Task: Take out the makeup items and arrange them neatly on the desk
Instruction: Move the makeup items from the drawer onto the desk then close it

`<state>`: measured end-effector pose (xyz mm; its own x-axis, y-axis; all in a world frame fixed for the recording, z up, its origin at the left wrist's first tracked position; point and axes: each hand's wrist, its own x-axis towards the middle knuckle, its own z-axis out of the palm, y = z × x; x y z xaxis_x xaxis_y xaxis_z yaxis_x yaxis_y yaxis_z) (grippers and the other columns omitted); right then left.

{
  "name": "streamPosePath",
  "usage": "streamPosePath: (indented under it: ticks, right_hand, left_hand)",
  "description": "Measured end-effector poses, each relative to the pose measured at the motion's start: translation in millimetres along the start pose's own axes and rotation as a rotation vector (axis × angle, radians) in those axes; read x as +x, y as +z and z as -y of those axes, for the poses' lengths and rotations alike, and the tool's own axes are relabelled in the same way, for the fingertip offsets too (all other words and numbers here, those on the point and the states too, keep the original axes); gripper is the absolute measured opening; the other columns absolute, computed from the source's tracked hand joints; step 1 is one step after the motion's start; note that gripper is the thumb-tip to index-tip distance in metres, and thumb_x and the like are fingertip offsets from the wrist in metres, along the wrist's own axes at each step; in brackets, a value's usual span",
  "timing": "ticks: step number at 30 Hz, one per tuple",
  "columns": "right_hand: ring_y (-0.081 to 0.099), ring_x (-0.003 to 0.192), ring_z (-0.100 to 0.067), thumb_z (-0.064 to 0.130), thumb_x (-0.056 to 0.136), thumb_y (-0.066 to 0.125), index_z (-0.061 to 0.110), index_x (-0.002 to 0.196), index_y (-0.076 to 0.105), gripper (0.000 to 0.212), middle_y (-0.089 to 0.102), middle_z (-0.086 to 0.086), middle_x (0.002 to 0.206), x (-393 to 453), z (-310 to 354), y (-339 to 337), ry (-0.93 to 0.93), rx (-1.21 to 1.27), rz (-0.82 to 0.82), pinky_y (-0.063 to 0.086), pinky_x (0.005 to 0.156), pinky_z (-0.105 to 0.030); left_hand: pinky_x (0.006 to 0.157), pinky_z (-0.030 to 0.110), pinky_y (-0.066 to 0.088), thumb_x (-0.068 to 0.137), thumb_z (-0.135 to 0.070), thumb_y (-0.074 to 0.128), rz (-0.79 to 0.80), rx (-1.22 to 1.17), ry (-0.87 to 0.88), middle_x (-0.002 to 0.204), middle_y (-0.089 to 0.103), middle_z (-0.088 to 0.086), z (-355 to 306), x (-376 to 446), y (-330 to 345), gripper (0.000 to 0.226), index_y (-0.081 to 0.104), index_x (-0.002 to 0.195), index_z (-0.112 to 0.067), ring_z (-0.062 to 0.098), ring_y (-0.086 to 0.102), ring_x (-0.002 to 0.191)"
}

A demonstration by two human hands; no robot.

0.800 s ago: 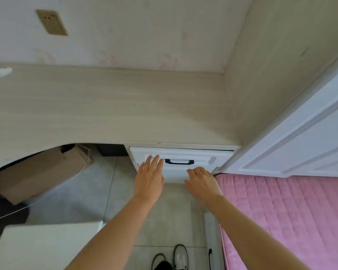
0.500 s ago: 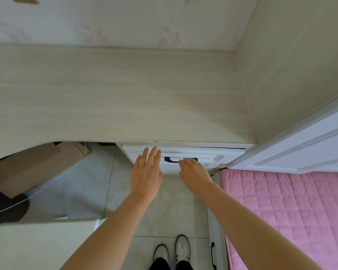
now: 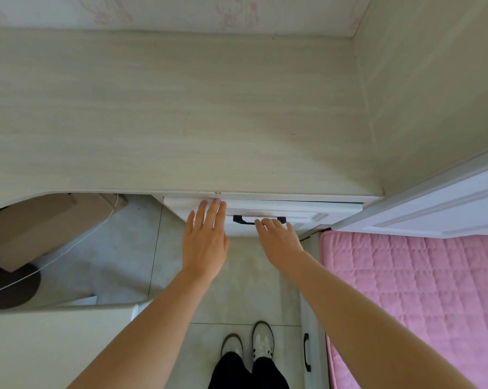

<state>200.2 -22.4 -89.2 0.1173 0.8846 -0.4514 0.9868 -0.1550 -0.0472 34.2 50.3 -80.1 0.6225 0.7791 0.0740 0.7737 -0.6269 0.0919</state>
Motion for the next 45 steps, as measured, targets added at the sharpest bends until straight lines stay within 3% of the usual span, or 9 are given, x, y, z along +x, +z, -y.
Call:
streamPosePath:
  ticks: [9, 15, 19, 22, 26, 29, 32, 38, 45]
  right_hand:
    - [0.032, 0.133, -0.026, 0.001, 0.08, 0.061, 0.01, 0.14, 0.03, 0.068, 0.032, -0.009, 0.144, -16, 9, 12, 0.021, 0.093, -0.048, 0.024, 0.115, -0.043]
    - [0.035, 0.132, -0.029, 0.001, 0.078, 0.065, 0.007, 0.14, 0.032, 0.07, 0.035, -0.014, 0.143, -36, 14, 20, -0.046, 0.054, -0.027, 0.028, 0.113, -0.041]
    - [0.058, 0.098, -0.026, -0.003, 0.054, 0.078, 0.006, 0.11, 0.059, 0.06, 0.062, -0.008, 0.104, -45, 9, 10, -0.126, 0.048, -0.156, 0.05, 0.078, -0.031]
    - [0.06, 0.068, -0.023, -0.008, 0.03, 0.076, 0.011, 0.082, 0.068, 0.056, 0.063, -0.002, 0.076, -48, -5, -1, -0.122, 0.078, -0.37, 0.044, 0.045, -0.026]
    - [0.06, 0.082, -0.03, 0.002, 0.056, 0.079, 0.011, 0.104, 0.067, 0.05, 0.064, -0.007, 0.096, -46, -30, -15, -0.009, 0.105, -0.481, 0.053, 0.063, -0.038]
    - [0.057, 0.105, -0.032, 0.032, 0.074, 0.077, 0.015, 0.125, 0.056, 0.057, 0.059, -0.007, 0.115, -43, -44, -19, 0.049, 0.066, -0.282, 0.048, 0.089, -0.044]
    - [0.048, 0.122, -0.03, 0.04, 0.088, 0.061, 0.018, 0.14, 0.04, 0.06, 0.051, -0.004, 0.133, -45, -54, -9, 0.093, 0.029, -0.151, 0.034, 0.107, -0.047]
    - [0.066, 0.084, -0.03, 0.037, 0.066, 0.084, 0.016, 0.115, 0.064, 0.057, 0.069, -0.005, 0.095, -58, -53, 2, 0.118, -0.023, -0.146, 0.052, 0.083, -0.046]
    - [0.063, 0.093, -0.031, 0.037, 0.077, 0.075, 0.017, 0.117, 0.06, 0.047, 0.067, -0.004, 0.103, -86, -38, 11, 0.117, 0.004, -0.136, 0.048, 0.089, -0.044]
  left_hand:
    - [0.095, 0.045, 0.043, 0.077, -0.018, 0.068, -0.079, 0.039, -0.035, 0.119, 0.054, 0.013, -8, 6, 7, 0.058, 0.052, 0.134, -0.014, 0.037, 0.047, 0.103]
    - [0.108, 0.052, 0.034, 0.073, -0.015, 0.076, -0.013, -0.001, 0.004, 0.116, 0.061, 0.007, -7, 1, 14, 0.049, 0.059, 0.119, -0.011, 0.031, 0.053, 0.114]
    - [0.109, 0.051, 0.034, 0.076, -0.019, 0.075, -0.003, -0.013, -0.002, 0.112, 0.063, 0.006, -9, -7, 12, 0.046, 0.059, 0.118, -0.012, 0.028, 0.057, 0.11]
    - [0.105, 0.05, 0.038, 0.075, -0.019, 0.075, -0.008, 0.0, 0.018, 0.109, 0.063, 0.006, -9, -9, 10, 0.043, 0.059, 0.115, -0.011, 0.029, 0.057, 0.106]
    - [0.101, 0.048, 0.041, 0.075, -0.019, 0.076, -0.003, 0.005, 0.018, 0.106, 0.063, 0.006, -10, -10, 7, 0.039, 0.061, 0.11, -0.011, 0.028, 0.058, 0.102]
    - [0.098, 0.046, 0.044, 0.074, -0.02, 0.077, -0.003, 0.007, 0.017, 0.104, 0.064, 0.005, -9, -12, 4, 0.039, 0.062, 0.109, -0.012, 0.028, 0.059, 0.099]
    - [0.094, 0.044, 0.046, 0.073, -0.02, 0.078, 0.011, -0.002, 0.023, 0.102, 0.065, 0.003, -9, -14, 2, 0.039, 0.063, 0.109, -0.013, 0.027, 0.059, 0.096]
    - [0.085, 0.041, 0.051, 0.067, -0.023, 0.083, 0.034, -0.022, 0.037, 0.097, 0.067, 0.001, -9, -23, -2, 0.043, 0.066, 0.106, -0.015, 0.025, 0.061, 0.09]
    - [0.079, 0.039, 0.052, 0.062, -0.025, 0.087, 0.083, -0.035, 0.051, 0.095, 0.068, -0.001, -12, -53, -11, 0.047, 0.066, 0.103, -0.017, 0.024, 0.063, 0.088]
